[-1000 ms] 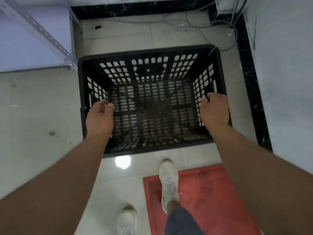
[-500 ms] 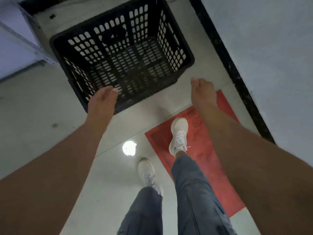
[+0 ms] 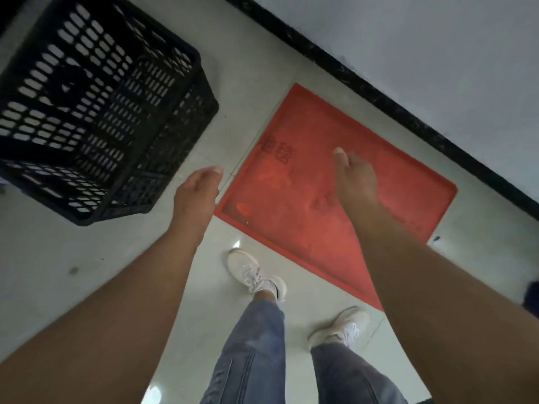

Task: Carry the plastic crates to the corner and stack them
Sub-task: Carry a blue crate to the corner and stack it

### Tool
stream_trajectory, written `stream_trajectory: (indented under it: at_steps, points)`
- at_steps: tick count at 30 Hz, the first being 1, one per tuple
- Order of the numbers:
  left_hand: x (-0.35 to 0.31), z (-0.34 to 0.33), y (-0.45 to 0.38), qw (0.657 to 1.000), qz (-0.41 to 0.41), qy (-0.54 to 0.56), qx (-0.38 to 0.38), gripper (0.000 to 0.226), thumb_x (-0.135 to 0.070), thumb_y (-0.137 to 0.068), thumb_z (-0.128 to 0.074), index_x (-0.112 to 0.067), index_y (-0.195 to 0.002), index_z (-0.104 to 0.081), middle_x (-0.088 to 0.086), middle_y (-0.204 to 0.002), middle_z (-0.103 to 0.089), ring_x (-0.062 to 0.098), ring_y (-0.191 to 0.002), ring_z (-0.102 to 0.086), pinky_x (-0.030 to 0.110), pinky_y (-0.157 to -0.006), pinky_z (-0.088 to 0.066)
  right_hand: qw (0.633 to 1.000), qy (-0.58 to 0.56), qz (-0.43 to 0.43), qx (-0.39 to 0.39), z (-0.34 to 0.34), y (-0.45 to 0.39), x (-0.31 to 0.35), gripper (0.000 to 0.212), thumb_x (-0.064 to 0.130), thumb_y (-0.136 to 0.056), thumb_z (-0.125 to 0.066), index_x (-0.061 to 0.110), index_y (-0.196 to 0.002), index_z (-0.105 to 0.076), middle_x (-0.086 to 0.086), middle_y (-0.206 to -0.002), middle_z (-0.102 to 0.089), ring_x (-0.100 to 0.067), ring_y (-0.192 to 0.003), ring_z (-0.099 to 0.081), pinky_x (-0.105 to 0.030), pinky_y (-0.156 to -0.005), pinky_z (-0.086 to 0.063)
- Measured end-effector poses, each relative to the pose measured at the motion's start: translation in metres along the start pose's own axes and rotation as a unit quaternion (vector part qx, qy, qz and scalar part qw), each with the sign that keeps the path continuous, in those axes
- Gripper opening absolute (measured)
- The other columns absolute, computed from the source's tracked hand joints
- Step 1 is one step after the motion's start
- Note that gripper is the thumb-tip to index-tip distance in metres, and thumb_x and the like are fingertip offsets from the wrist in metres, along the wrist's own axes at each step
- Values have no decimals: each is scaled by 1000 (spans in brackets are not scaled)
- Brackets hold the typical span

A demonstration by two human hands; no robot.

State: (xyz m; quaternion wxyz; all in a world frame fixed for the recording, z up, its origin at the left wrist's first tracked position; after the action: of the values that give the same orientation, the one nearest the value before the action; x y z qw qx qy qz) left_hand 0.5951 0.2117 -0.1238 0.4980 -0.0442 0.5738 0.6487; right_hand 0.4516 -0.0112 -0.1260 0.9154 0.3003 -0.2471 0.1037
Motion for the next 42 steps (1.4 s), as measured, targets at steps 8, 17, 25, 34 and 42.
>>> stream_trajectory:
  at_steps: [8, 17, 25, 34, 42]
  points:
    - [-22, -159, 64, 993, -39, -53, 102, 42, -55, -94, -38, -29, -121, -58, -2, -121, -57, 20, -109, -58, 32, -70, -53, 978, -136, -136, -85, 107, 23, -151, 32, 25, -96, -43, 6, -103, -68, -14, -100, -65, -24, -97, -59, -30, -82, -42]
    - [-9, -300, 168, 964, -150, -149, 160, 15, -31, -92, -57, -32, -107, -57, -7, -106, -60, 9, -106, -56, 38, -105, -42, 929, -249, -217, -165, 219, 77, -310, 38, 15, -86, -52, 14, -123, -64, -3, -125, -64, -20, -113, -60, -35, -101, -45]
    - [21, -422, 282, 948, -141, -157, 239, 39, -32, -97, -49, -24, -134, -47, -5, -120, -50, 19, -105, -58, 39, -73, -55, 881, -304, -277, -233, 299, 132, -441, 36, 25, -97, -41, 11, -116, -68, -5, -119, -65, -20, -108, -58, -25, -83, -39]
    - [40, -508, 347, 909, -157, -206, 326, 60, -35, -95, -50, -30, -149, -25, 2, -139, -51, 18, -119, -55, 38, -93, -49, 840, -347, -314, -274, 339, 167, -523, 45, 21, -90, -55, 21, -136, -50, 0, -137, -50, -15, -117, -53, -26, -87, -38]
    - [21, -572, 361, 885, -168, -223, 373, 51, -46, -96, -41, -33, -145, -34, -3, -133, -47, 19, -105, -62, 38, -69, -60, 819, -325, -344, -324, 397, 162, -544, 62, 48, -100, -27, 1, -108, -67, -9, -109, -64, -24, -101, -54, -37, -86, -38]
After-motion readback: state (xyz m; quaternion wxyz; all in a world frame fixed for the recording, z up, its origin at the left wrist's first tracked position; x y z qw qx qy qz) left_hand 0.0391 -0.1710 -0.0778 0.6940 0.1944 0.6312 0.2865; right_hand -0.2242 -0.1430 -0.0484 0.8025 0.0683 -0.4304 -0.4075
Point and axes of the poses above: each hand's wrist, its own y-axis away from the middle knuckle, its own z-axis out of the back of the hand, x = y × z, the point moved 4 cm from there along -y, towards the middle knuckle
